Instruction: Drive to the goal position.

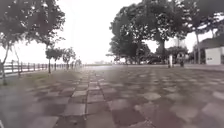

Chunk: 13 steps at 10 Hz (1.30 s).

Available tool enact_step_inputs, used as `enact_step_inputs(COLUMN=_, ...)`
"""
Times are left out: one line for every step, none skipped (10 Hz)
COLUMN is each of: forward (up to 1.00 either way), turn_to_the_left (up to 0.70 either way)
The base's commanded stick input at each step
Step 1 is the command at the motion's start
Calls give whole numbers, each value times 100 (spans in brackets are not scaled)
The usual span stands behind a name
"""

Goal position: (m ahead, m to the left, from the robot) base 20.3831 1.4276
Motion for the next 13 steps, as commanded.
enact_step_inputs(forward=70, turn_to_the_left=14)
enact_step_inputs(forward=70, turn_to_the_left=14)
enact_step_inputs(forward=70, turn_to_the_left=14)
enact_step_inputs(forward=70, turn_to_the_left=14)
enact_step_inputs(forward=70, turn_to_the_left=14)
enact_step_inputs(forward=70, turn_to_the_left=14)
enact_step_inputs(forward=70, turn_to_the_left=14)
enact_step_inputs(forward=70, turn_to_the_left=14)
enact_step_inputs(forward=70, turn_to_the_left=14)
enact_step_inputs(forward=70, turn_to_the_left=14)
enact_step_inputs(forward=70, turn_to_the_left=14)
enact_step_inputs(forward=70, turn_to_the_left=14)
enact_step_inputs(forward=70, turn_to_the_left=14)
